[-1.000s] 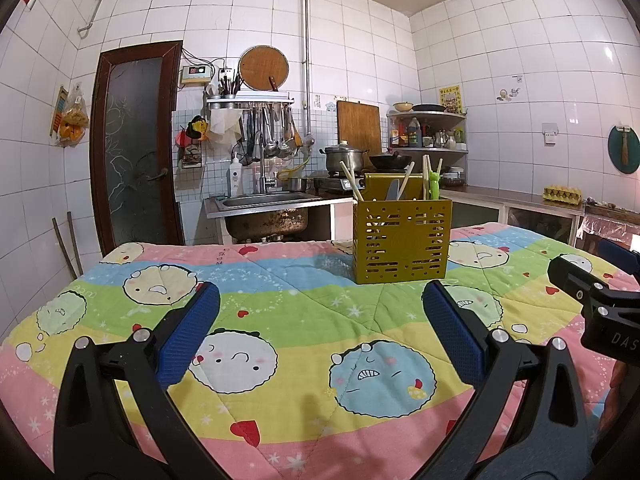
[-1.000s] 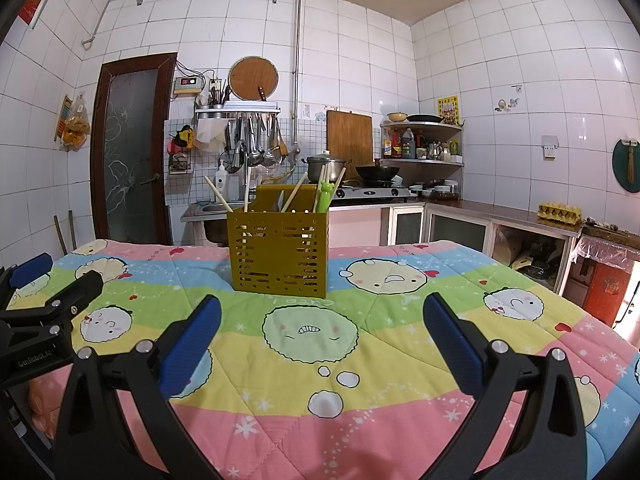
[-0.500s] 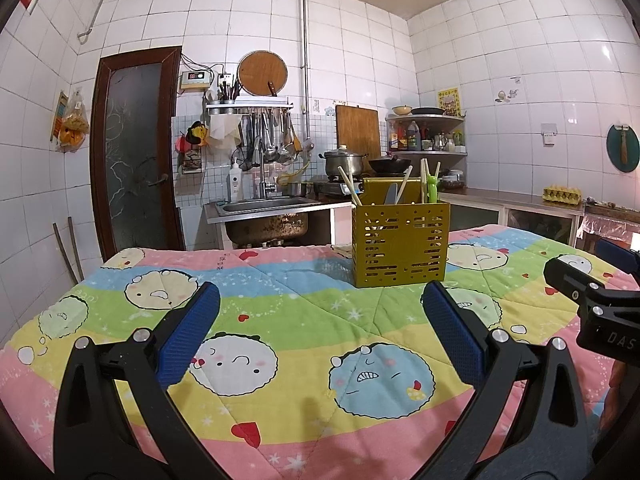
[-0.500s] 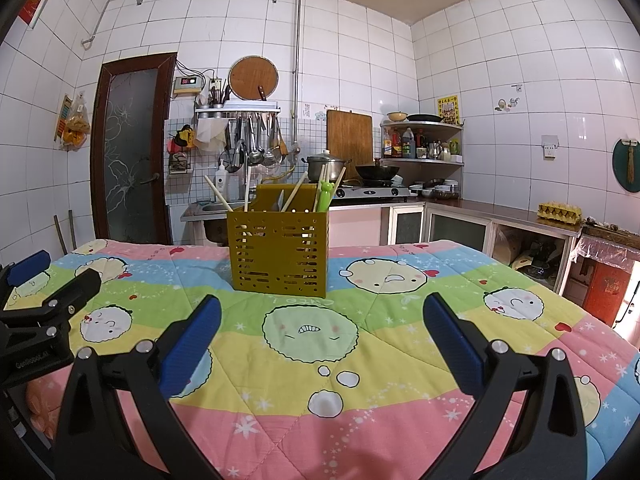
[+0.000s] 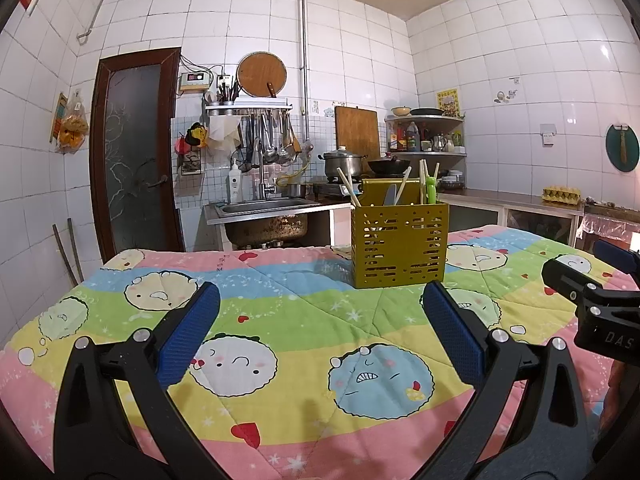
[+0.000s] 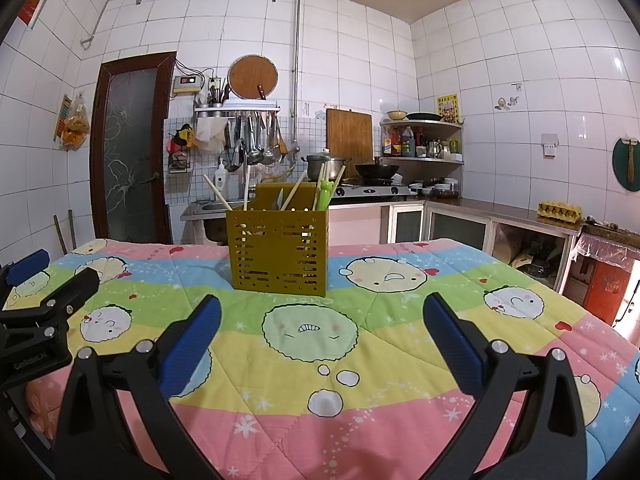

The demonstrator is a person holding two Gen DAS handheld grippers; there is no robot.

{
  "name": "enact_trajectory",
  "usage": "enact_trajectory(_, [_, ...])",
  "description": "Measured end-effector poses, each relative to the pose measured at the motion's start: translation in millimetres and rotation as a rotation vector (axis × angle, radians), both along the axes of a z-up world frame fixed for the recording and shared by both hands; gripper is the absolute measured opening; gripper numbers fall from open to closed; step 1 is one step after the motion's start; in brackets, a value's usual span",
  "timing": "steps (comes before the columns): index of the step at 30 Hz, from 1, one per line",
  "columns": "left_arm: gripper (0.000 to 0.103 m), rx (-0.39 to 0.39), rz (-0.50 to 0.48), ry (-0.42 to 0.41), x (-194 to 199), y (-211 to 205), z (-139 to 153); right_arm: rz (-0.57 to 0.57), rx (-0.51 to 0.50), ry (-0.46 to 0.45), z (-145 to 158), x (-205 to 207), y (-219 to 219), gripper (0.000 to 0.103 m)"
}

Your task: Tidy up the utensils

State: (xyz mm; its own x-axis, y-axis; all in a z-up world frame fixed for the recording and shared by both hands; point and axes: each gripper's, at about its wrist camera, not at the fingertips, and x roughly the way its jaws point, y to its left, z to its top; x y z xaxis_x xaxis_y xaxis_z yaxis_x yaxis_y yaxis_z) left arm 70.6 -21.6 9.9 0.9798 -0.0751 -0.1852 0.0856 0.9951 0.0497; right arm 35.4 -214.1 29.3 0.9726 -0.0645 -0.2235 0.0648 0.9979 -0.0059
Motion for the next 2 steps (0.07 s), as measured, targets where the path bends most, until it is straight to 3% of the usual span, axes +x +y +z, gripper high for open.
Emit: enact_trajectory(2, [0.098,0.001,0.000,0.001,-0.9,-0.8,-0.7,0.000,0.000,0.000,0.0,-0.1,-0.1,0.099])
